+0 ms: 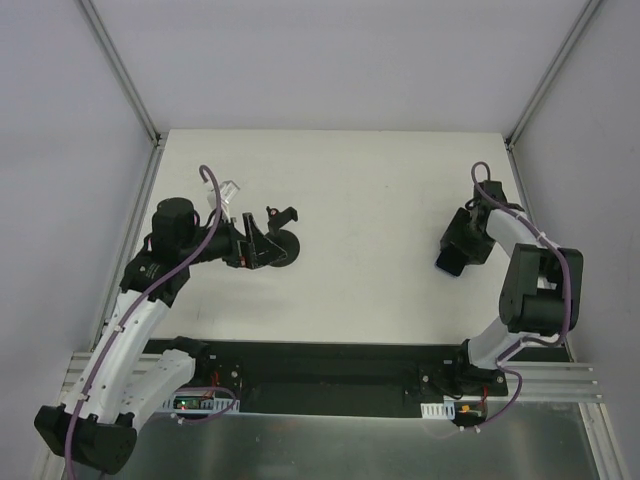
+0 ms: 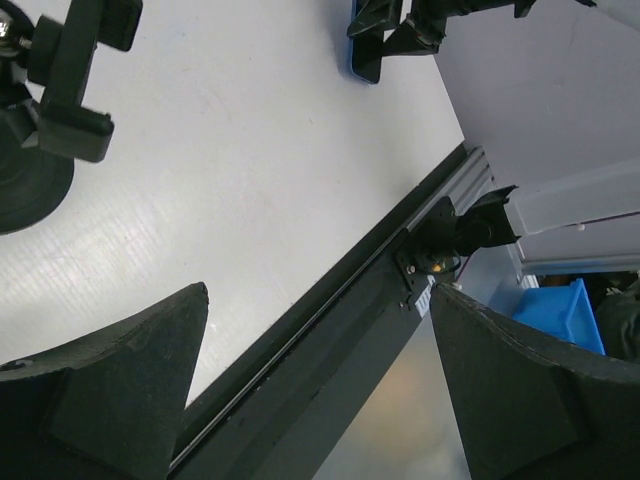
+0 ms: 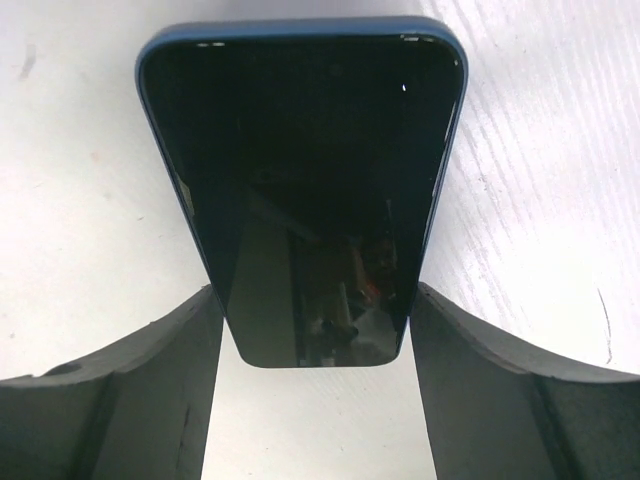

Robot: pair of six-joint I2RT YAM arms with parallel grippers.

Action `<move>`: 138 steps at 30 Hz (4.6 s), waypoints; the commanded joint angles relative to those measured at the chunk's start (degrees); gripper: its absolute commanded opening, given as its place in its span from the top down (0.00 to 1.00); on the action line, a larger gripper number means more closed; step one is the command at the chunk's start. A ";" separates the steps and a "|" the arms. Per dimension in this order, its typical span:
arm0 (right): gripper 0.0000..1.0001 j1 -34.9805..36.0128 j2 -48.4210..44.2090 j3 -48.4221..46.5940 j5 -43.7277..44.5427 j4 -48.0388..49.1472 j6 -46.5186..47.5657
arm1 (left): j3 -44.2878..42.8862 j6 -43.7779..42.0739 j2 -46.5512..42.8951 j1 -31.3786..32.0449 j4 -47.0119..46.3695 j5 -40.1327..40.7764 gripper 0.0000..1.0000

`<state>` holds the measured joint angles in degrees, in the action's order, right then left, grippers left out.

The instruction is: Place the phone on the phone stand

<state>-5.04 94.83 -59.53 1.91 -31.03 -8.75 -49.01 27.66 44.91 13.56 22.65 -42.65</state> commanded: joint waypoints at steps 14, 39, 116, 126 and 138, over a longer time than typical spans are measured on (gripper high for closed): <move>0.73 27.16 -36.54 9.87 -5.34 17.76 16.11 | -29.26 2.04 36.55 17.81 -9.91 1.27 0.09; 0.37 53.20 -41.56 4.33 7.14 14.07 14.73 | -33.34 -1.81 43.09 25.20 -9.65 2.65 1.00; 0.99 46.96 11.87 -39.61 -35.48 4.04 36.44 | -28.85 -50.94 30.14 10.79 -4.47 -9.12 1.00; 0.99 46.17 10.99 -39.00 -37.51 3.78 39.51 | -33.25 -59.55 36.57 9.73 7.40 -3.85 1.00; 0.99 46.08 10.03 -38.12 -38.91 4.22 41.01 | -33.87 -62.64 38.68 8.50 9.69 3.54 1.00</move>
<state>39.66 110.61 -97.78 -32.62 -26.44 27.70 -82.70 -30.98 81.43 23.62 32.45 -49.08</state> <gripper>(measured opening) 0.066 0.055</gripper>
